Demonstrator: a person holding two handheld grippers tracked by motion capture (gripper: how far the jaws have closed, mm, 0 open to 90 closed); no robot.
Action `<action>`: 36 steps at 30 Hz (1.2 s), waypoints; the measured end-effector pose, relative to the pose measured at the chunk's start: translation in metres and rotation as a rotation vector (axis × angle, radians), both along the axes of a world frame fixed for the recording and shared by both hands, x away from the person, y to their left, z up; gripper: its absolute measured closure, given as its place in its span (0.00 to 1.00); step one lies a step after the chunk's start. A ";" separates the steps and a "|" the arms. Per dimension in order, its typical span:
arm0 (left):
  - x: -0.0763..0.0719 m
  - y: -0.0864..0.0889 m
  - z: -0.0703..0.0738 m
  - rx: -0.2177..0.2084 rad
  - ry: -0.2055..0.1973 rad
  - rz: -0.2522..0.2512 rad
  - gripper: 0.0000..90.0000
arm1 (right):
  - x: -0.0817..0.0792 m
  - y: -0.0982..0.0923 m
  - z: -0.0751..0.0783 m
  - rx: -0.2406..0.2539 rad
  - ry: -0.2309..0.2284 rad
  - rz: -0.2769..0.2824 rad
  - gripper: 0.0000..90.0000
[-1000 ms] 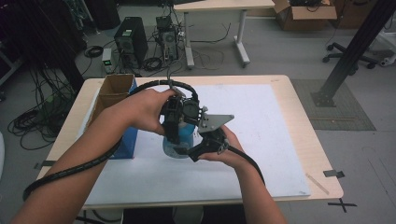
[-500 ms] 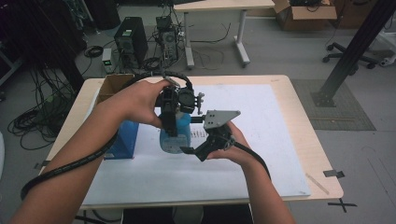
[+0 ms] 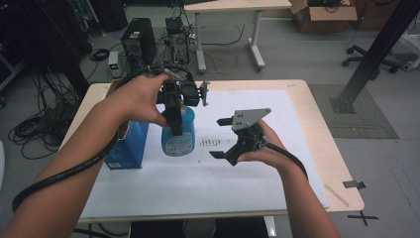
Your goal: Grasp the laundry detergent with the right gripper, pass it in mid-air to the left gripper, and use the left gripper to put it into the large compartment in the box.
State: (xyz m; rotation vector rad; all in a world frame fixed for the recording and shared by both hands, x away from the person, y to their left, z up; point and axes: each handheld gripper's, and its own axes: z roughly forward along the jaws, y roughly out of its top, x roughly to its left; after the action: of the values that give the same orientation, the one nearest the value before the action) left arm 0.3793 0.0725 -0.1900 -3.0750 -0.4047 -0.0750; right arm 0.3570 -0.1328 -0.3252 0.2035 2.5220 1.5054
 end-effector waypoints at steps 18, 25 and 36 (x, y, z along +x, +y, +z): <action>0.026 0.031 0.046 -0.113 -0.057 0.398 0.45 | 0.015 -0.043 0.031 -0.204 0.019 -0.040 0.01; 0.032 0.056 0.065 -0.184 -0.041 0.534 0.46 | 0.025 -0.045 0.040 -0.337 0.039 -0.006 0.02; 0.041 0.098 0.084 -0.171 -0.086 0.775 0.45 | 0.035 -0.048 0.040 -0.466 0.078 0.017 0.03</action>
State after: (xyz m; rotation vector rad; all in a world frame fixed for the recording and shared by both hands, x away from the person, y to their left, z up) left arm 0.4201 0.1707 -0.1060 -2.8267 -1.6247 -0.1482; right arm 0.3917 -0.1807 -0.2856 0.1703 2.8528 0.8880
